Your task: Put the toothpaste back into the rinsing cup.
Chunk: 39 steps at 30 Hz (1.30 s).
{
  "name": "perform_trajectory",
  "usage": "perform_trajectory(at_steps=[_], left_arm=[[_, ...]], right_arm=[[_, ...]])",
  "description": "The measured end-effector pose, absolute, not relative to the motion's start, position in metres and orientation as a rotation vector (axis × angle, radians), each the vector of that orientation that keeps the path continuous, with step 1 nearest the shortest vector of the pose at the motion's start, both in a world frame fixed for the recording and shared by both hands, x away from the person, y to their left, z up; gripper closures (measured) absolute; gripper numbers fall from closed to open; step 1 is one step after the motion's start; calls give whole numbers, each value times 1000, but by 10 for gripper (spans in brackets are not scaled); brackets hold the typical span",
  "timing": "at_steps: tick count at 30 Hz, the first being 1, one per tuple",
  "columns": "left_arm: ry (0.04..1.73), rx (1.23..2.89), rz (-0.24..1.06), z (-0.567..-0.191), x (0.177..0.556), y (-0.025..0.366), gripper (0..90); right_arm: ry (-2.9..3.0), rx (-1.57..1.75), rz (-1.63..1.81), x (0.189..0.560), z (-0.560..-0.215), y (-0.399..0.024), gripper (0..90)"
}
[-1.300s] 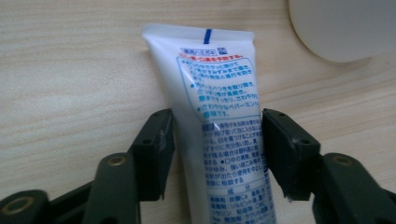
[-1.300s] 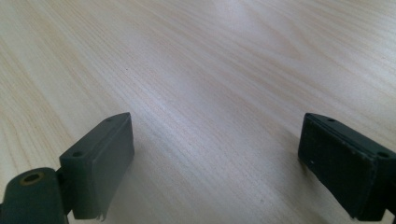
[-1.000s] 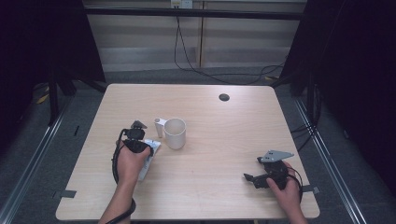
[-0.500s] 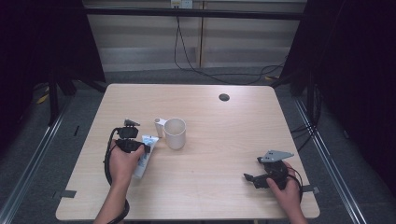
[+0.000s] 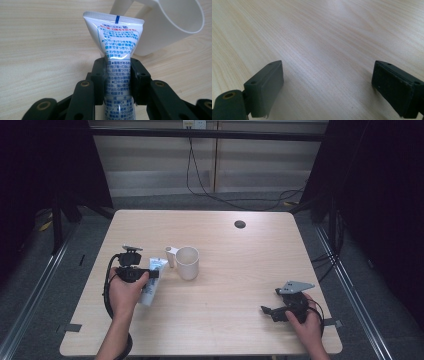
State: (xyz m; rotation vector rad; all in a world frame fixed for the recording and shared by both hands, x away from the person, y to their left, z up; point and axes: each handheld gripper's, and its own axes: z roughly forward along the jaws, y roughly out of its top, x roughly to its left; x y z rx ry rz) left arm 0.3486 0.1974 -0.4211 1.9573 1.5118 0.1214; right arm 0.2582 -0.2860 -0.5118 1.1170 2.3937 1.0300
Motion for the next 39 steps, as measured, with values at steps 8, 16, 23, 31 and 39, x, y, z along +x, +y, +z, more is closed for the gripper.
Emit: perform_trajectory(at_steps=[8, 16, 23, 31, 39], left_arm=[[1455, 1907, 163, -408, 347, 200, 685], [1402, 1868, 178, -395, 346, 197, 684], [1363, 1844, 175, -384, 347, 194, 683], [1337, 1820, 203, -376, 348, 193, 682], [1309, 1759, 230, -369, 348, 192, 680]], right_arm=[[2394, 1117, 1030, 258, -512, -286, 102], [2394, 1117, 1030, 258, -512, -286, 102], [2394, 1117, 1030, 258, -512, -286, 102], [2396, 1116, 1030, 258, -512, -286, 102], [2396, 1115, 1030, 258, -512, -286, 102]])
